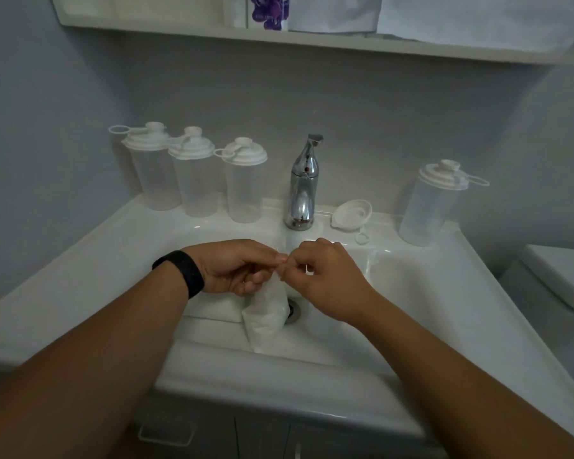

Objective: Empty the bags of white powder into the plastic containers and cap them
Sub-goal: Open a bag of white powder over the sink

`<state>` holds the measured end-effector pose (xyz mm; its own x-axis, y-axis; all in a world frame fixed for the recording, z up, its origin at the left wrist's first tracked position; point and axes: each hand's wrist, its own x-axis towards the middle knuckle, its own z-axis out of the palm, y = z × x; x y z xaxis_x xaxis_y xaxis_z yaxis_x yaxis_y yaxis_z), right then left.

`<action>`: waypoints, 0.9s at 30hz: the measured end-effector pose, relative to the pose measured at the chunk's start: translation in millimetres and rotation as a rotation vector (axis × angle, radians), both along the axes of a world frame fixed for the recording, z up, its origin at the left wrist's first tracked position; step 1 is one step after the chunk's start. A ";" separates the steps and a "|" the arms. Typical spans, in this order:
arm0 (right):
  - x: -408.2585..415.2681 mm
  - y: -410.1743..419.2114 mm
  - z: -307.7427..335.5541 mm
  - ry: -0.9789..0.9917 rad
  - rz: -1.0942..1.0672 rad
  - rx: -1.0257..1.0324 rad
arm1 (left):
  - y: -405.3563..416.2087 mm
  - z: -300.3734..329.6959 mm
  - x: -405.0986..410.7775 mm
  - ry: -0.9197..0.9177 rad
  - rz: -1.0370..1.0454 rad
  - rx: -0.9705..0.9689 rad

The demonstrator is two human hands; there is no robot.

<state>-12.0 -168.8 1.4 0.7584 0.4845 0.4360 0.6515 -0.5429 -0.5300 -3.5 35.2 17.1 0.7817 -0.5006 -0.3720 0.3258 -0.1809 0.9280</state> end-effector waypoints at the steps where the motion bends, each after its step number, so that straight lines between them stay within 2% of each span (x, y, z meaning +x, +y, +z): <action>1: 1.0 -0.9 -0.5 0.012 0.007 -0.008 | 0.3 0.4 -0.9 0.009 0.003 -0.002; 4: 1.7 -0.8 -0.7 0.013 0.017 -0.044 | -0.1 0.6 -1.8 0.054 0.007 0.005; 9: 0.4 0.0 -0.3 -0.094 0.014 -0.123 | -4.9 -6.0 1.0 0.117 0.066 0.201; 18: -4.6 1.2 2.3 -0.219 -0.033 -0.213 | 6.3 -2.2 2.8 -0.151 0.127 0.542; 27: -3.5 1.4 0.3 -0.244 -0.053 -0.320 | 8.2 8.9 -3.0 -0.146 0.092 0.532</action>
